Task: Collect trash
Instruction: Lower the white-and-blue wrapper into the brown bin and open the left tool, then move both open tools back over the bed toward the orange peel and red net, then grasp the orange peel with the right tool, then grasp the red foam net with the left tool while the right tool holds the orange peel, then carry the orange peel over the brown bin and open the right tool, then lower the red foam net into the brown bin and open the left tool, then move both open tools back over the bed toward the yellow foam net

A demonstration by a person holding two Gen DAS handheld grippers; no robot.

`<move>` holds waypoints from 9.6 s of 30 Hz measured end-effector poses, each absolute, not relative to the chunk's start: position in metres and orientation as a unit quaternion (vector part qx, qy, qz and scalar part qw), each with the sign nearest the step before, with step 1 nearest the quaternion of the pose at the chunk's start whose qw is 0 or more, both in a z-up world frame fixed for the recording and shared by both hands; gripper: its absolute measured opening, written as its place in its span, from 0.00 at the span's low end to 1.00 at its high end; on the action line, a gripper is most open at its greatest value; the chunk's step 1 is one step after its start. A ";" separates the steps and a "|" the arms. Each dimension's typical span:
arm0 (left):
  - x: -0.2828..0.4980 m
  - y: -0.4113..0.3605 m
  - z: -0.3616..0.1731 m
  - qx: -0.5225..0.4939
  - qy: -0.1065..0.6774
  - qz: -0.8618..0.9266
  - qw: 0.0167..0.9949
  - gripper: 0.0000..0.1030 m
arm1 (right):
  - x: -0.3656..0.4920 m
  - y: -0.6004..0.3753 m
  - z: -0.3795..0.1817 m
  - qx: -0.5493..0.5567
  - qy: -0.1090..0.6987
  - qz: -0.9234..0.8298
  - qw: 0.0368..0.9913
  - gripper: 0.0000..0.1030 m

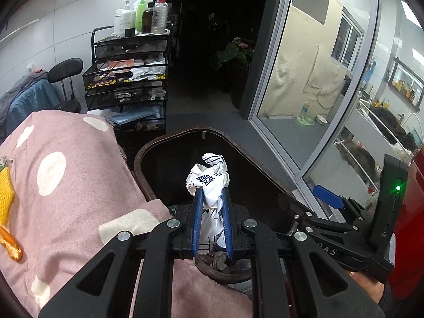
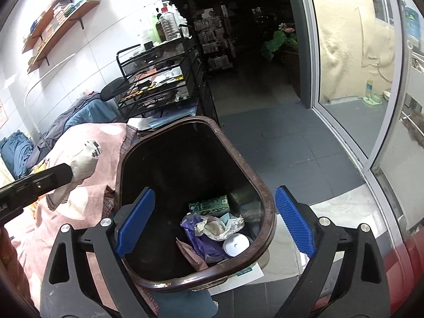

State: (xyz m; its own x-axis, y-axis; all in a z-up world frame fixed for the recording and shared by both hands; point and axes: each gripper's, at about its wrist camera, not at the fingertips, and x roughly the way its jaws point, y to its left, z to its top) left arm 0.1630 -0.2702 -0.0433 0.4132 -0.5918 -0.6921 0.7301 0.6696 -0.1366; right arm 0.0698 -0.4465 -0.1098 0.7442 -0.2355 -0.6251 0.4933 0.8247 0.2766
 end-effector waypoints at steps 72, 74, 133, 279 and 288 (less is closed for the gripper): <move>0.205 0.067 -0.040 -0.001 0.329 -0.062 0.942 0.95 | 0.218 -0.154 -0.048 0.026 0.349 0.170 0.921 0.91; 0.215 0.079 -0.044 -0.009 0.339 -0.053 0.939 0.95 | 0.228 -0.139 -0.050 0.014 0.362 0.184 0.914 0.91; 0.253 0.087 -0.033 -0.064 0.344 -0.046 0.936 0.28 | 0.230 -0.157 -0.054 0.135 0.370 0.216 0.893 0.17; 0.154 -0.223 -0.020 0.090 0.299 -0.386 0.868 0.95 | 0.070 -0.450 -0.104 0.245 0.302 -0.231 0.892 0.85; 0.149 -0.168 -0.014 0.085 0.268 -0.320 0.905 0.95 | 0.099 -0.411 -0.083 0.219 0.289 -0.174 0.916 0.86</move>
